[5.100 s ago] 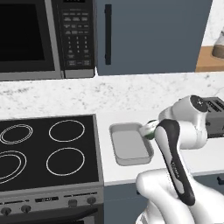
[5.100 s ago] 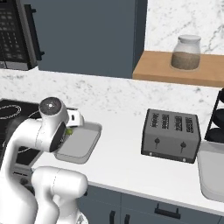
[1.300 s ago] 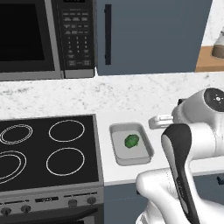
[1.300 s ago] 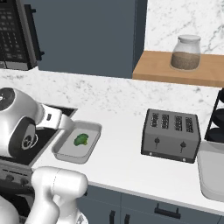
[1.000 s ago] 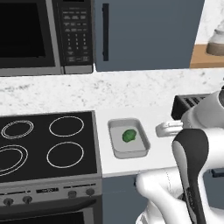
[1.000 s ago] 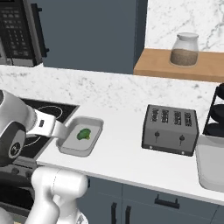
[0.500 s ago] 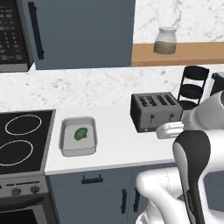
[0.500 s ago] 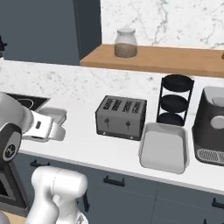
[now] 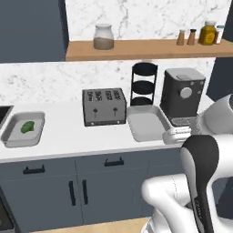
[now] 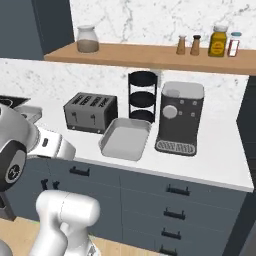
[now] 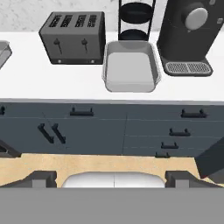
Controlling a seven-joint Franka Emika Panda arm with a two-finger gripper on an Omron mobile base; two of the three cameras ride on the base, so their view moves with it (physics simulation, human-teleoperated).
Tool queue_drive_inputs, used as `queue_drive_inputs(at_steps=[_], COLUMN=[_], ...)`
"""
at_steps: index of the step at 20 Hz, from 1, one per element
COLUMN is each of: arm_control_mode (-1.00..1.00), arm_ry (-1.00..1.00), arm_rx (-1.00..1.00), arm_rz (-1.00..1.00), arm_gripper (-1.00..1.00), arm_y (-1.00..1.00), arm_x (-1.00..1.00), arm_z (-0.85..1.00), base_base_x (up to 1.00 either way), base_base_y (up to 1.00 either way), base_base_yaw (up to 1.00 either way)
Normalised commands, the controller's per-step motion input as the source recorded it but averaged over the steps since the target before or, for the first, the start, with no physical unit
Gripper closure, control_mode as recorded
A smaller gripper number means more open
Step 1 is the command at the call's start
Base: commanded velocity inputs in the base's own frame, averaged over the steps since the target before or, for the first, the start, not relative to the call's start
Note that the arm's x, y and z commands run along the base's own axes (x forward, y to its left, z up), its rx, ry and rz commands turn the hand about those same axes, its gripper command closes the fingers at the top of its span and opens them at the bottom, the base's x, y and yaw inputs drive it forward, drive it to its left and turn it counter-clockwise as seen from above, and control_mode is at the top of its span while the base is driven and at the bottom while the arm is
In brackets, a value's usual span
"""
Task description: Place one broccoli and one chicken drumstick in each tupperware on the nearby counter, to pack two identical lunches.
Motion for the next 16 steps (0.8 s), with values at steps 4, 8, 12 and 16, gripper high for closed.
queue_drive_inputs(at_steps=[4, 8, 12, 16], arm_control_mode=[1.0, 1.0, 1.0, 1.0], arm_ry=[0.0, 0.0, 0.0, 0.0], arm_rx=[0.0, 0.0, 0.0, 0.0], arm_rz=[0.0, 0.0, 0.0, 0.0], arm_gripper=[-1.0, -1.0, -1.0, -1.0], arm_y=[0.0, 0.0, 0.0, 0.0], arm_x=[0.0, 0.0, 0.0, 0.0], arm_z=[0.0, 0.0, 0.0, 0.0], base_base_x=[-0.82, -0.32, -0.04, 0.0], base_base_y=[-1.0, -1.0, -1.0, -1.0], base_base_yaw=[0.0, 0.0, 0.0, 0.0])
